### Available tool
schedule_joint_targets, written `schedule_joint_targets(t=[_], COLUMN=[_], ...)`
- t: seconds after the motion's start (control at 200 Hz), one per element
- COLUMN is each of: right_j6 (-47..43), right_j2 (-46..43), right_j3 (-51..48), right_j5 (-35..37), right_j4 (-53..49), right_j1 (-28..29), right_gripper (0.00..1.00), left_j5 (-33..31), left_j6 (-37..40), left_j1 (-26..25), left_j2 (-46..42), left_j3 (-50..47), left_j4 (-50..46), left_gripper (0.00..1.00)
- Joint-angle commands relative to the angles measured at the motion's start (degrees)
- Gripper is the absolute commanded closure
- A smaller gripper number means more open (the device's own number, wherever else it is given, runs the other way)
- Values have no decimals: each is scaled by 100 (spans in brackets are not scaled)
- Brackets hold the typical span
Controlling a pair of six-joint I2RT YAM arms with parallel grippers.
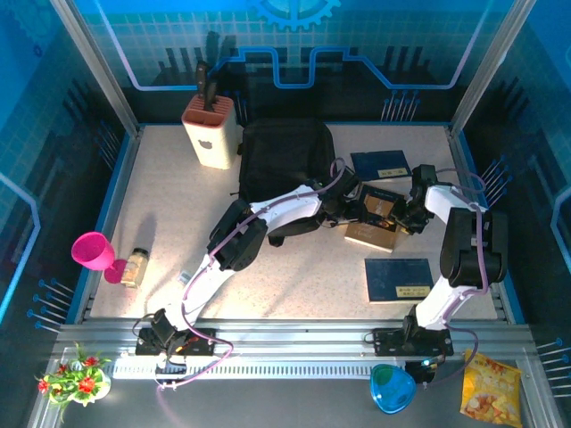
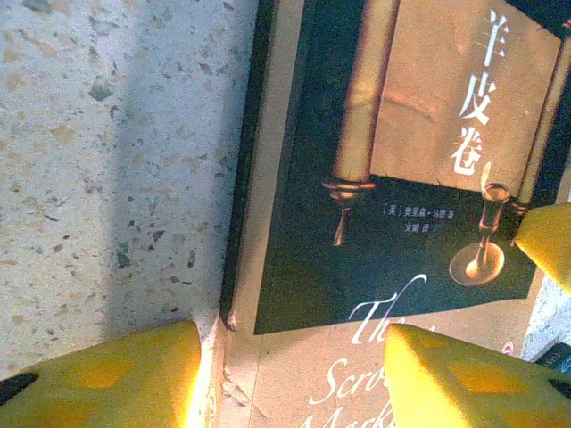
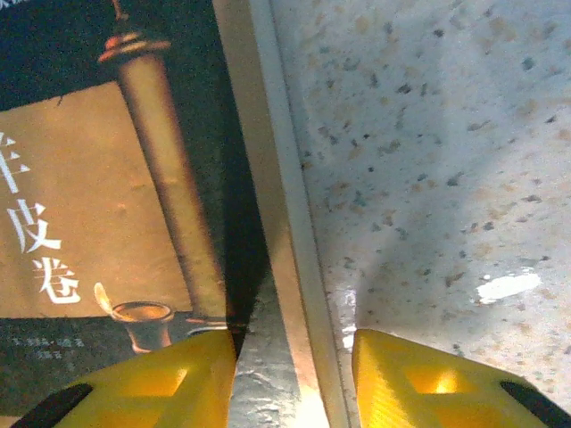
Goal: Pack books, pencil case, and school supplies into a backpack
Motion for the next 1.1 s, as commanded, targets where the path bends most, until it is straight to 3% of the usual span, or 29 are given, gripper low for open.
schedule_joint_targets(t=[0.0,0.255,0.54,0.74,1.096], right_j6=[32,165,183,192,187], right_j2=[175,246,117,98,210], right_j3=[-153,-357,-423,-471,-519], right_j5=[-613,-1289,-1433,-1522,-1876], right_j4=[39,345,432,490,640], right_j1=[-134,-388,-445,-454,-353], right_gripper=[59,66,67,70,76], left_j5=[457,1594,2200,2187,1909], left_j6=[-200,-500,-763,-893,-1053], left_j1=[-25,35,71,67,69], left_j2=[294,80,-591,-945,-738], left_j3=[120,336,-10,-650,-795], left_j4=[-174,152,797,1274,1172], left_gripper=[43,46,53,62,58])
